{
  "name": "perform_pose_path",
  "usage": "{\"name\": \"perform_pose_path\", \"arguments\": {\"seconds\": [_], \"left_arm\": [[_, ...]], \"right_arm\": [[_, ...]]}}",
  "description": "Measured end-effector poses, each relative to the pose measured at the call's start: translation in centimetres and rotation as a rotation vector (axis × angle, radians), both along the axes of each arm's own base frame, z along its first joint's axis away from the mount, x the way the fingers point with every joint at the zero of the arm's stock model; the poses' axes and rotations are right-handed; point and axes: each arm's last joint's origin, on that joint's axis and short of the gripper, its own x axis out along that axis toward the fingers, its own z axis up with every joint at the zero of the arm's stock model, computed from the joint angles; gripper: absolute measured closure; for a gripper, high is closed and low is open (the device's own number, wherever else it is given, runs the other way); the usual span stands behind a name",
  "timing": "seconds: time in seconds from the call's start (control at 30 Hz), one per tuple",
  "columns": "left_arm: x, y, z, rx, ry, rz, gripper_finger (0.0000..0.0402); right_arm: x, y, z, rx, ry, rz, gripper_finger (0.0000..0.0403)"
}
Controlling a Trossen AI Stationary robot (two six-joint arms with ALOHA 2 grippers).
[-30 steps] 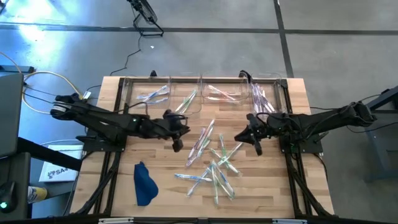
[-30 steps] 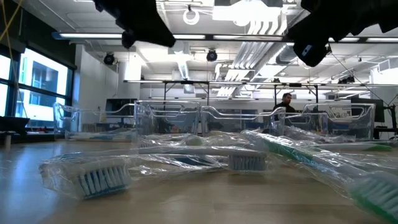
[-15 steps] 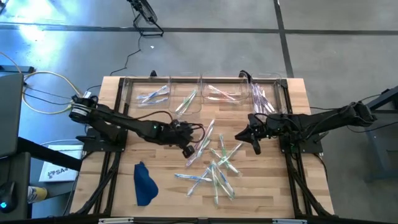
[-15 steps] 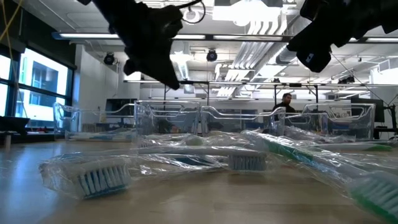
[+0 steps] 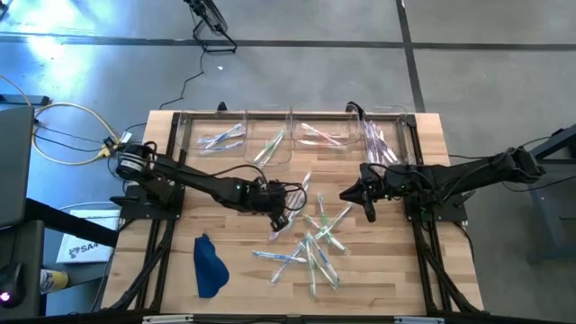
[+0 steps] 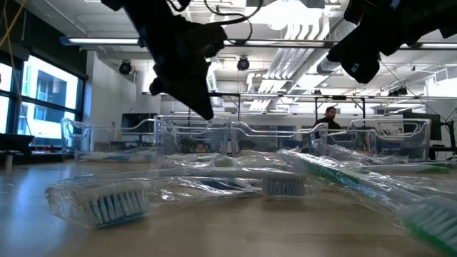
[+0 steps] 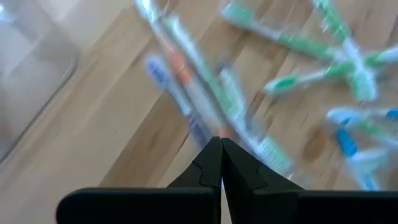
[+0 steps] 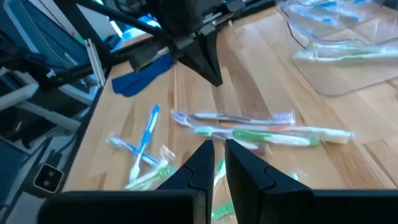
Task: Pick & Place Toothbrushes
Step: Put the purple toothbrush into the right transparent bin
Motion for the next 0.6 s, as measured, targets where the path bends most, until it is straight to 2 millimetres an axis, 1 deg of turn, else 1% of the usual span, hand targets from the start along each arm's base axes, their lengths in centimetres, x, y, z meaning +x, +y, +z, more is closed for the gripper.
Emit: {"name": "perform_pose_path", "arguments": {"seconds": [0.17,0.3,0.4,0.47,0.5,0.53,0.6], "left_arm": [[-0.3,-0.1,-0.4,-0.071,0.041,0.01,0.0401],[-0.3,-0.1,-1.6,-0.092,0.099,0.034,0.0401],[0.4,-0.4,-2.0,-0.115,0.071,0.009,0.0397],[0.3,-0.4,-2.3,-0.117,0.096,-0.024,0.0385],[0.7,-0.5,-2.4,-0.123,0.07,-0.032,0.0376],[1.0,-0.6,-2.5,-0.132,0.058,-0.041,0.0366],[0.8,-0.5,-2.6,-0.131,0.074,-0.041,0.0343]], "right_arm": [[0.0,0.0,0.1,0.0,-0.008,-0.001,0.0371],[0.0,0.0,0.1,-0.001,-0.011,-0.004,0.0371],[0.0,0.0,0.0,-0.005,-0.007,-0.014,0.0371],[0.0,-0.1,0.1,-0.007,-0.009,-0.019,0.0371],[0.0,-0.1,0.1,-0.008,-0.006,-0.019,0.0371],[0.0,-0.1,0.0,-0.009,-0.001,-0.02,0.0371],[0.0,-0.1,0.0,-0.008,-0.003,-0.02,0.0371]]}}
